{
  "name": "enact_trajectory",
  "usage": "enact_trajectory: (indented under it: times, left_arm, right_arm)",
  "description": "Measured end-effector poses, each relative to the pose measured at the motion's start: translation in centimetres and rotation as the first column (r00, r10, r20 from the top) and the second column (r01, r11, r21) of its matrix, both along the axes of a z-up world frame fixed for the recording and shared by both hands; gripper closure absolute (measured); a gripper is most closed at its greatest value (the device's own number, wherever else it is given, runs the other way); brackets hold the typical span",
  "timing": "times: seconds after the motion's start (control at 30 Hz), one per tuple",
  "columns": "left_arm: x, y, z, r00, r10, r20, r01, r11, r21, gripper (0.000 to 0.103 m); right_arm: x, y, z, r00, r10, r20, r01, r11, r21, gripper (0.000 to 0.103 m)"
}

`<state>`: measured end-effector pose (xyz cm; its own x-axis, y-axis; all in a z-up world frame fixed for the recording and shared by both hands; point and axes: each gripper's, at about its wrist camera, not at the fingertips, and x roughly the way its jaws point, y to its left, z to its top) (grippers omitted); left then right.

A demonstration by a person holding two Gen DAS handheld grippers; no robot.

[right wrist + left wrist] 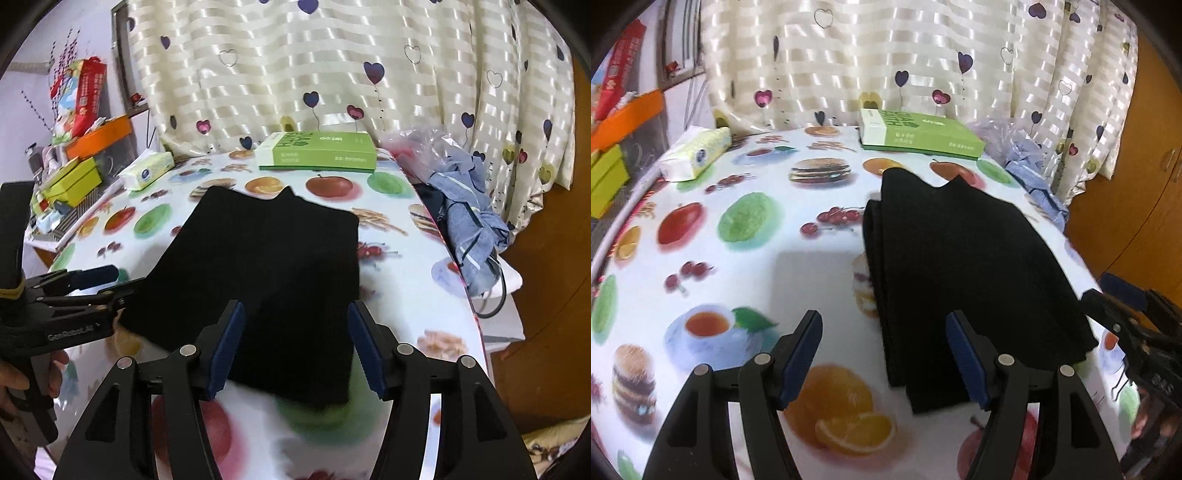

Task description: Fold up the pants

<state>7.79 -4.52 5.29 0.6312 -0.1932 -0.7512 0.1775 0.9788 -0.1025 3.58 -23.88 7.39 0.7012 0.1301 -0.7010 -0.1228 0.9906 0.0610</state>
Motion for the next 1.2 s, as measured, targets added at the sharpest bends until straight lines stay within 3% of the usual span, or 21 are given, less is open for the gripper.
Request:
enact_trajectory:
  times: [0.3, 0.43, 0.83, 0.93, 1.2]
  left_arm:
    - [-4.3, -0.2, -0.2, 0.997, 0.036, 0.066, -0.041, 0.995, 0.091, 0.031]
    - [-4.7, 0.0, -1.3, 0.999, 0.038, 0.022, -0.039, 0.997, 0.067, 0.031]
    - [-5.0, -0.4, -4.4, 0.996, 0.071, -0.052, -0.064, 0.991, 0.121, 0.031]
    - [-5.1, -0.4, -4.5, 0.997, 0.071, -0.041, -0.066, 0.991, 0.12, 0.031]
    - [-5.3, -0.4, -4.7, 0.997, 0.074, -0.012, -0.072, 0.991, 0.116, 0.03]
  right_arm:
    - [-3.3, 2.0, -1.8, 0.999, -0.014, -0.04, 0.013, 0.999, -0.042, 0.043]
    - [-3.8, 2.2, -2.9, 0.997, -0.024, -0.071, 0.02, 0.998, -0.051, 0.043]
    - [-3.9, 2.4, -5.3, 0.99, -0.058, -0.129, 0.046, 0.995, -0.093, 0.043]
    - [-3.7, 2.4, -6.2, 0.985, -0.07, -0.156, 0.055, 0.993, -0.104, 0.04]
    - [-3.7, 2.3, -6.3, 0.989, -0.075, -0.131, 0.063, 0.994, -0.092, 0.037]
